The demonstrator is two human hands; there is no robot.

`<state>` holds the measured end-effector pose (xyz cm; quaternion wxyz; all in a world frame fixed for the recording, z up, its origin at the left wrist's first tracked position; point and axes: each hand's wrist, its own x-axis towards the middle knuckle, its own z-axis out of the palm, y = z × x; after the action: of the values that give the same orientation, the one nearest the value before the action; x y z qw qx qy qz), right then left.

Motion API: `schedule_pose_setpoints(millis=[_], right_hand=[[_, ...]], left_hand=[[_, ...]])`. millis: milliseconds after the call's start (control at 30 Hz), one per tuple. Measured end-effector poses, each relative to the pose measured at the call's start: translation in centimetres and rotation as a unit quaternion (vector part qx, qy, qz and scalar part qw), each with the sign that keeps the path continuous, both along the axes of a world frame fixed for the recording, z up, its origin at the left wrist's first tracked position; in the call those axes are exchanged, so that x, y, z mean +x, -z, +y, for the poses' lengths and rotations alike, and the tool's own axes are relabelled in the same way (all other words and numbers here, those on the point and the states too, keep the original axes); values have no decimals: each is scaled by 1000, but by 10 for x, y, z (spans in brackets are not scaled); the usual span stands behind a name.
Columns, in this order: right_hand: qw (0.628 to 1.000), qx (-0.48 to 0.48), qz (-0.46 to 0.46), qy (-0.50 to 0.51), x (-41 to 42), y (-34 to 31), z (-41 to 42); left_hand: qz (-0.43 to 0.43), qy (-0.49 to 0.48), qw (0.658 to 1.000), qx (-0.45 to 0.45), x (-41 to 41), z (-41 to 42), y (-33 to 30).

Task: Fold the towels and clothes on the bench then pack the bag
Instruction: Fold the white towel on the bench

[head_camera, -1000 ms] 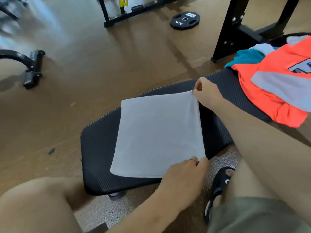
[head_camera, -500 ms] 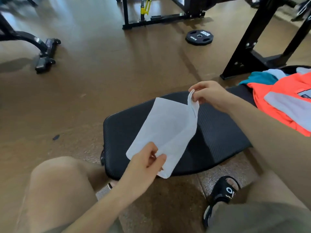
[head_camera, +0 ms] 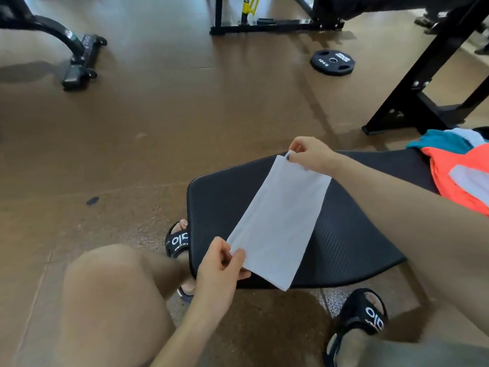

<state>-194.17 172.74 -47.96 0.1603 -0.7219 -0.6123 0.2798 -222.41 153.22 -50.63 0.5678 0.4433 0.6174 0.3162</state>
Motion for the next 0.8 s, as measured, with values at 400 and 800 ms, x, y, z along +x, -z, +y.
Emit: schedule_pose_setpoints(millis=[400,800], right_hand=[[999,20,-38,-3,-15,30,2],[990,60,-125,-9,-23,40,2]], left_hand=[[54,3,998,13,-3,12,9],[83,-14,996,30,-6,21,16]])
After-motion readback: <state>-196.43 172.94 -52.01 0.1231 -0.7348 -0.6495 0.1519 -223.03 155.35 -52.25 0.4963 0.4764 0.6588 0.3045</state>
